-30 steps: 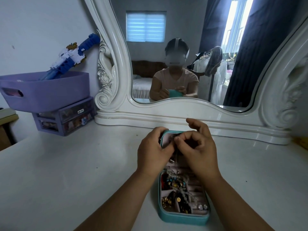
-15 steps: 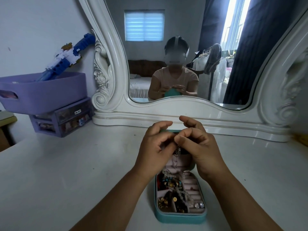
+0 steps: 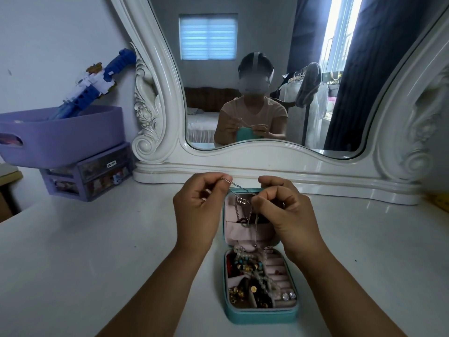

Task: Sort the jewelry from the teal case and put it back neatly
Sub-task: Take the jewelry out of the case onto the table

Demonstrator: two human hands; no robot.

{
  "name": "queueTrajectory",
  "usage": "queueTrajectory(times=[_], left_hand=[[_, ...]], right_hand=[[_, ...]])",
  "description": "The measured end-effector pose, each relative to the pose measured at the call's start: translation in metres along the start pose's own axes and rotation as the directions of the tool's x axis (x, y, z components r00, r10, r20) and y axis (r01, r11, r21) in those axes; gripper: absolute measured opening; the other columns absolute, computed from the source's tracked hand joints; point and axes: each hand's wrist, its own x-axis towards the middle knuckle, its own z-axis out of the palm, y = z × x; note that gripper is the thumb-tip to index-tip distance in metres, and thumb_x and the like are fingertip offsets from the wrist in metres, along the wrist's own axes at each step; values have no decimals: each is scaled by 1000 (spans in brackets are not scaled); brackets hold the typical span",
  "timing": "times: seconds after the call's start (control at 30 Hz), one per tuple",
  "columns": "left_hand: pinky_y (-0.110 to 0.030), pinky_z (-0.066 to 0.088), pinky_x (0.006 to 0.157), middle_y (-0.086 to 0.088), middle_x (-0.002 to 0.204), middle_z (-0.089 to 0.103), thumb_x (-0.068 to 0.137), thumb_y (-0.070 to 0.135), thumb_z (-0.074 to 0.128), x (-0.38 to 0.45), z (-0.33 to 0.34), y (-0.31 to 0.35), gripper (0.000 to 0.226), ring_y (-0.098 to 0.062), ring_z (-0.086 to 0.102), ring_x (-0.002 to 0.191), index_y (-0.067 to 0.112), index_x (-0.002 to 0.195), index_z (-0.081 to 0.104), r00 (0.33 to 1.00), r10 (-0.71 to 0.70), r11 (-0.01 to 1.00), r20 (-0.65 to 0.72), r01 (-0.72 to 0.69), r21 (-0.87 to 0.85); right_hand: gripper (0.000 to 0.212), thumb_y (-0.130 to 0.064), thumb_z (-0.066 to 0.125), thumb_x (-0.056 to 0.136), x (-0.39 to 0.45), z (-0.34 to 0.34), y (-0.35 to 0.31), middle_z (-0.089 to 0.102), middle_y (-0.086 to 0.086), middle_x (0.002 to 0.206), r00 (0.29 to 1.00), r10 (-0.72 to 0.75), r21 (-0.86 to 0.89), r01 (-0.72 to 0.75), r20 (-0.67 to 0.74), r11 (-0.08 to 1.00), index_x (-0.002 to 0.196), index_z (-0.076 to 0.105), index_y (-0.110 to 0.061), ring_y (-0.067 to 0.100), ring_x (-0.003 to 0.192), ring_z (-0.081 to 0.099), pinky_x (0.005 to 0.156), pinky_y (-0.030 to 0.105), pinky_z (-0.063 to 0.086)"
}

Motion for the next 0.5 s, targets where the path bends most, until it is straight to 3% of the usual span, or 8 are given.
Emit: queueTrajectory(times=[0.07, 0.13, 0.23, 0.3, 0.4, 0.5], left_hand=[[-11, 43, 55, -3, 60, 64, 79, 15, 69, -1, -4, 3, 13, -6, 54, 55, 11, 67, 66, 998, 4, 999, 56, -6, 33], [-11, 40, 52, -3, 59, 62, 73, 18, 75, 0, -10, -1, 13, -4, 50, 52, 11, 66, 66, 978, 4, 994, 207, -26, 107], [-5, 36, 63, 6, 78, 56, 64, 20, 70, 2, -16, -10, 8, -5, 50, 71, 23, 67, 63, 913, 10, 961, 408, -122, 249], [-5, 35, 67, 9, 82, 52, 64, 24, 65, 3, -18, -14, 5, -5, 50, 79, 26, 63, 61, 919, 39, 943, 391, -164, 291], [-20, 41, 64, 9, 79, 57, 67, 35, 69, -1, -18, -20, 19, -8, 52, 79, 21, 55, 66, 933, 158, 830, 324, -303, 469], [-29, 43, 67, 2, 83, 64, 66, 27, 78, -12, -12, -21, 14, -19, 58, 80, 20, 56, 71, 928, 168, 720, 333, -346, 601]], right_hand=[[18, -4, 70, 73, 0, -1, -2, 64, -10, 100, 1000, -18, 11, 19, -15, 1000, 59, 68, -16, 4, 106, 58, 90, 36, 49], [18, -4, 69, 74, 1, -3, -5, 62, -5, 104, 999, -30, 16, 31, -33, 999, 60, 68, -15, 1, 103, 58, 85, 32, 51], [24, 1, 65, 76, 2, -5, -7, 60, 1, 107, 999, -20, 43, 22, -46, 999, 58, 64, -14, -11, 85, 59, 65, 10, 49], [26, 1, 65, 76, 1, -6, -6, 61, 0, 106, 1000, -13, 41, 14, -29, 999, 56, 63, -16, -8, 88, 59, 63, 10, 48], [26, -1, 67, 74, -2, -6, -2, 63, -6, 104, 1000, 11, 33, -11, -2, 999, 55, 63, -17, -1, 100, 58, 69, 15, 46], [22, 1, 68, 73, -1, -6, 2, 63, -8, 107, 999, 35, 16, -35, -5, 999, 56, 63, -13, -4, 106, 55, 72, 9, 45]])
